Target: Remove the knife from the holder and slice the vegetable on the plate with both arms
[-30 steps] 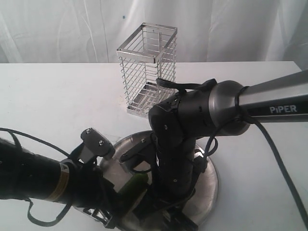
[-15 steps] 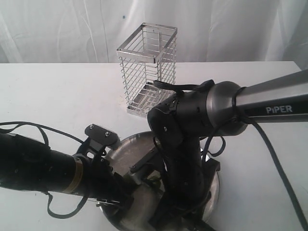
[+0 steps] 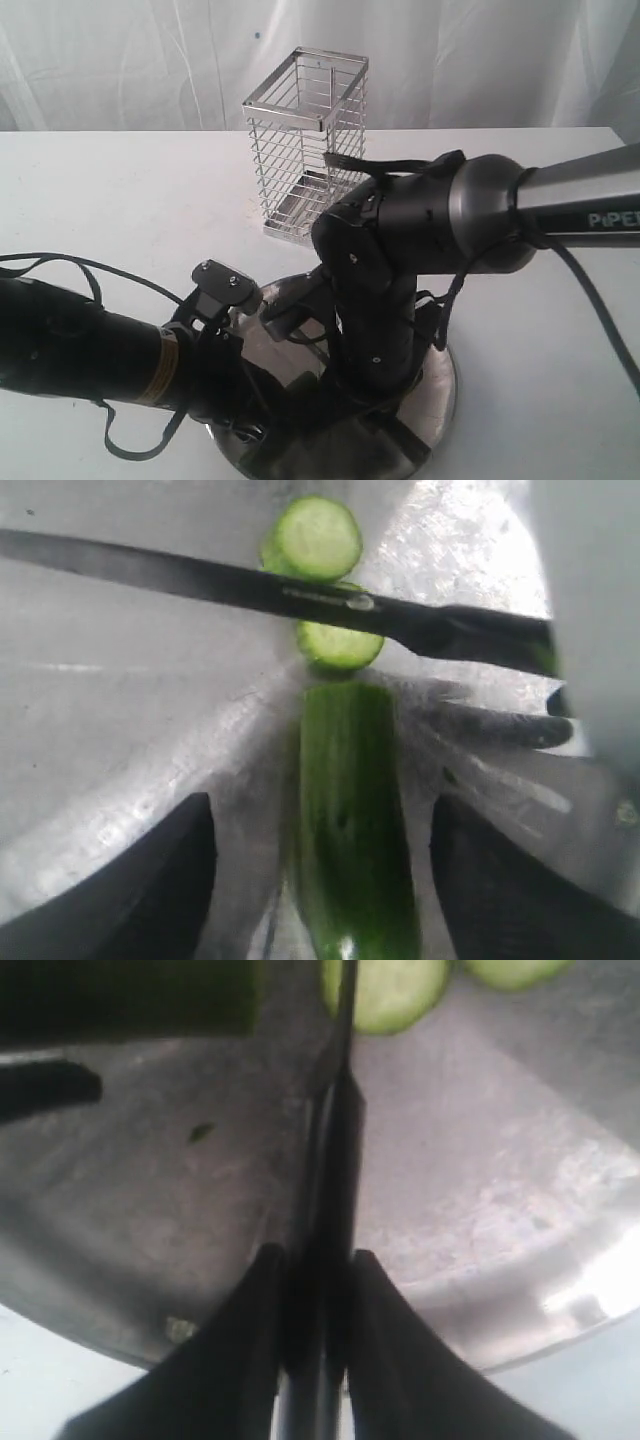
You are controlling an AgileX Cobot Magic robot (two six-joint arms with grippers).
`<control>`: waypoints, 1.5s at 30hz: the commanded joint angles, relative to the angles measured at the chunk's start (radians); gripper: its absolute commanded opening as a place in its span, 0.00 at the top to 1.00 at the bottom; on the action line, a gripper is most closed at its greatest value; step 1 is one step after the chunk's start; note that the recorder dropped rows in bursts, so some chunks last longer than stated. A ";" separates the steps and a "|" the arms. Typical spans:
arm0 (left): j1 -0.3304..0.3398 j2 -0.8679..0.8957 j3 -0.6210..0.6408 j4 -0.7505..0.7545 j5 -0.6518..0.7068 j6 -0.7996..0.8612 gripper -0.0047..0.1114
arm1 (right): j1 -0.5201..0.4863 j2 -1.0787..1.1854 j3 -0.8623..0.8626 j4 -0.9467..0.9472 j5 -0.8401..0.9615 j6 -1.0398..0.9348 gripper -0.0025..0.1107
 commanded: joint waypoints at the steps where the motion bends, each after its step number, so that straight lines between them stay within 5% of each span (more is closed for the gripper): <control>1: -0.003 -0.041 0.007 0.030 -0.001 -0.007 0.39 | 0.000 -0.056 0.004 -0.073 -0.014 0.063 0.98; 11: -0.003 -0.153 0.007 0.082 0.097 -0.035 0.40 | -0.065 -0.058 0.018 -0.066 -0.116 0.084 0.98; 16: -0.003 -0.202 0.007 0.082 0.142 -0.053 0.40 | -0.128 -0.027 0.018 0.117 -0.155 -0.047 0.96; 24: -0.003 -0.256 0.007 0.099 0.201 -0.093 0.40 | -0.139 0.043 0.018 0.178 -0.206 -0.103 0.64; 28: -0.003 -0.302 0.007 0.138 0.222 -0.146 0.40 | -0.139 0.018 0.018 0.172 -0.266 -0.097 0.59; 39: -0.003 -0.546 0.007 0.220 0.324 -0.255 0.40 | -0.139 -0.361 0.134 0.142 -0.427 -0.076 0.60; 42: -0.003 -0.616 0.007 0.249 0.305 -0.282 0.42 | -0.139 -0.510 0.213 0.151 -0.509 -0.046 0.72; 45: -0.003 -0.684 0.007 0.250 0.259 -0.285 0.54 | -0.138 -0.682 0.308 0.175 -0.606 -0.018 0.92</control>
